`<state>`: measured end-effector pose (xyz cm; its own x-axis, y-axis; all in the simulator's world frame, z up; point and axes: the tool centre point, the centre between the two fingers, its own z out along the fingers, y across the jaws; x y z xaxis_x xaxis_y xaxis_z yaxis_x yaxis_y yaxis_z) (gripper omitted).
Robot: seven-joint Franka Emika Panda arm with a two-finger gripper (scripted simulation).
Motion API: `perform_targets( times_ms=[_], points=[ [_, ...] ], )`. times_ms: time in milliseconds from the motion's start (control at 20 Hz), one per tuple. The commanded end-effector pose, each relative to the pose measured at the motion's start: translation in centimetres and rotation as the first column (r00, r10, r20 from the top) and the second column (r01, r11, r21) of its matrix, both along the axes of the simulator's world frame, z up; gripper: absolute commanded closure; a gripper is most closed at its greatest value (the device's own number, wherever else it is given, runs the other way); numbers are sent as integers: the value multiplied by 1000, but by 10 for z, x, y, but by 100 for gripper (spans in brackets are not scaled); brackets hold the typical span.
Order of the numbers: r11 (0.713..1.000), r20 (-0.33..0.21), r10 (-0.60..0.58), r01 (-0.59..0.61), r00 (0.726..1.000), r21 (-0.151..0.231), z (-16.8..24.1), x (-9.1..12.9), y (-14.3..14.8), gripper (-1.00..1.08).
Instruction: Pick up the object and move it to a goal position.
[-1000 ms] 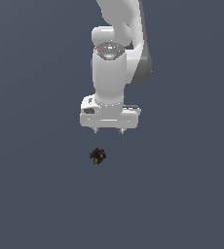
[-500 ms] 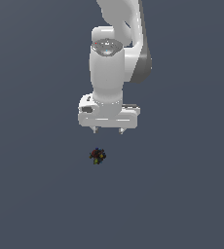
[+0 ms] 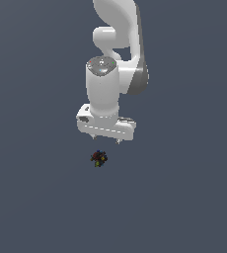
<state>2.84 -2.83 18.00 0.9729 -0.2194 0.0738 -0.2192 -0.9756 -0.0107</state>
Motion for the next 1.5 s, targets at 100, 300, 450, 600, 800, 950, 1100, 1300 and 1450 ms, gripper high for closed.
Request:
perform_targets(
  times_ms=[100,300,450,600,800,950,1100,1300,1450],
  points=[
    [991,-21,-130,130,991,11,-26,3,-12,-92],
    [966,-41,-256,257,966,14,-53,5,-24,-92],
    [943,-53,-331,332,942,14,-69,6,-31,-92],
    [921,-62,-389,390,919,11,-82,6,-37,-92],
    [897,-70,-441,442,895,8,-93,6,-43,-92],
    [886,-73,-462,464,884,6,-99,5,-45,-92],
    [882,-74,-469,471,880,6,-100,5,-46,-92],
    [884,-74,-465,467,882,6,-103,5,-46,-92],
    [884,-74,-466,468,882,6,-114,5,-46,-92]
  ],
)
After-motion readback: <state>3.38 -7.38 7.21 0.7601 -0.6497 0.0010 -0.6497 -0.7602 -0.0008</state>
